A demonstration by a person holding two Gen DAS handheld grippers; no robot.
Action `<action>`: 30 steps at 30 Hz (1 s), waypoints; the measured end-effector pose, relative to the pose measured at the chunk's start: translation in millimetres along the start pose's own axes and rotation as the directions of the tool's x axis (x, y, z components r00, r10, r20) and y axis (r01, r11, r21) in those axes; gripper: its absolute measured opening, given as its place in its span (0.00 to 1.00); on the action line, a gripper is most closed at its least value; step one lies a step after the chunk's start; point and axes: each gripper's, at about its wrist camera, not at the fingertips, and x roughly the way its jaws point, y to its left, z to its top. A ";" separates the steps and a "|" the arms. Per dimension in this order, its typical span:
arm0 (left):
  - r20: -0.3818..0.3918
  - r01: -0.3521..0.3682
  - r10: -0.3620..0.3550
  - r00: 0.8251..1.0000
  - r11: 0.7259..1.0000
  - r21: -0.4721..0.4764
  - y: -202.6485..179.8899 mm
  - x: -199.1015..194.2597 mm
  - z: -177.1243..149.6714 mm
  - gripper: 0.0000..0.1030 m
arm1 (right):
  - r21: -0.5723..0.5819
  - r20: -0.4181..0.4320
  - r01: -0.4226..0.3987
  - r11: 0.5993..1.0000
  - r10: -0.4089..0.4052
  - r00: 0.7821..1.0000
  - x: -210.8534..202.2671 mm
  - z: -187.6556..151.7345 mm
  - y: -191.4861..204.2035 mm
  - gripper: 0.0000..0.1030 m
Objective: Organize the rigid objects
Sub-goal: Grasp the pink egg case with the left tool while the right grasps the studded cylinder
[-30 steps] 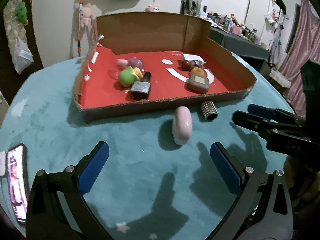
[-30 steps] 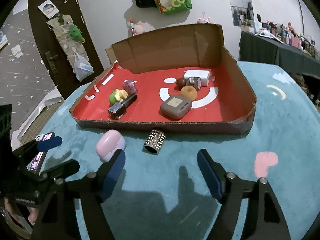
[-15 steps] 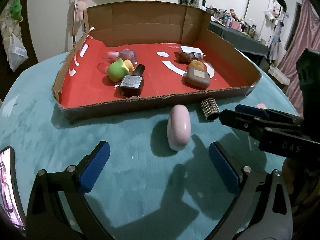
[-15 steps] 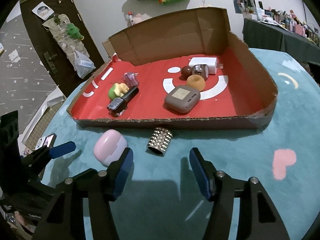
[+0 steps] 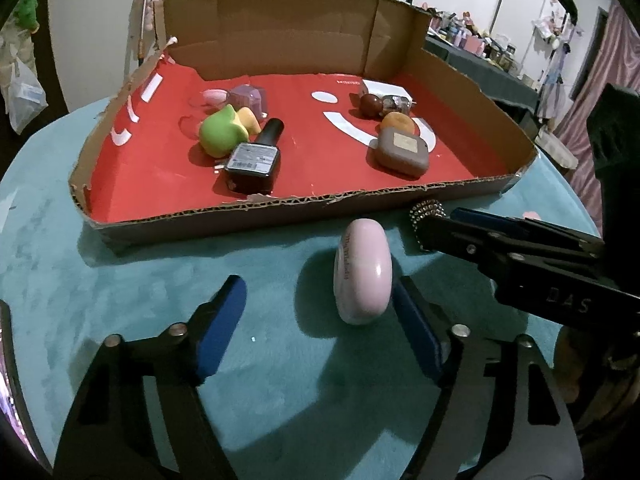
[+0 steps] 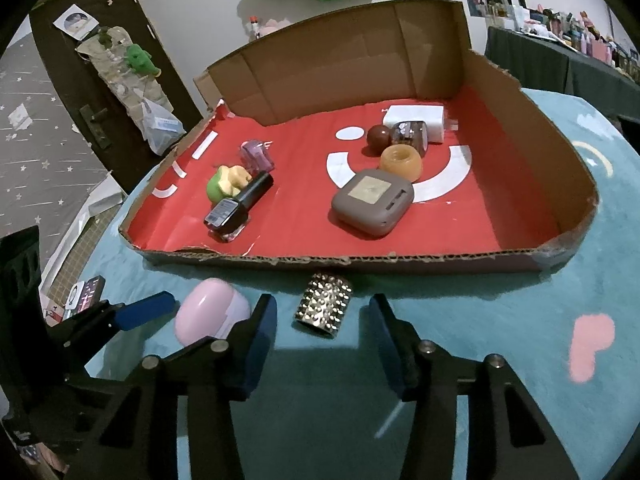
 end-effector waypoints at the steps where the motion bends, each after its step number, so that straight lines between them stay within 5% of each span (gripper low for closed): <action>1: -0.003 0.002 -0.002 1.000 1.000 -0.002 0.1 1.7 0.3 0.71 | -0.001 -0.003 0.001 1.000 -0.001 1.000 2.1 1.0 0.2 0.48; 6: -0.021 0.010 -0.010 1.000 1.000 -0.006 0.9 8.4 2.3 0.60 | 0.001 -0.011 0.000 1.000 0.000 1.000 7.7 2.2 0.4 0.45; 17: -0.021 0.009 -0.009 1.000 1.000 0.002 -1.3 10.4 3.9 0.56 | 0.002 -0.019 -0.009 1.000 0.009 1.000 11.6 2.8 -0.2 0.30; 25: -0.019 0.044 -0.044 0.999 0.999 0.008 -4.8 8.6 4.2 0.32 | -0.008 -0.004 -0.026 1.000 0.026 1.000 3.2 1.3 3.8 0.27; 30: -0.020 0.049 -0.049 0.999 0.999 0.016 -7.9 7.0 3.9 0.26 | -0.003 0.004 -0.035 0.999 0.036 0.999 -3.2 -0.6 3.4 0.27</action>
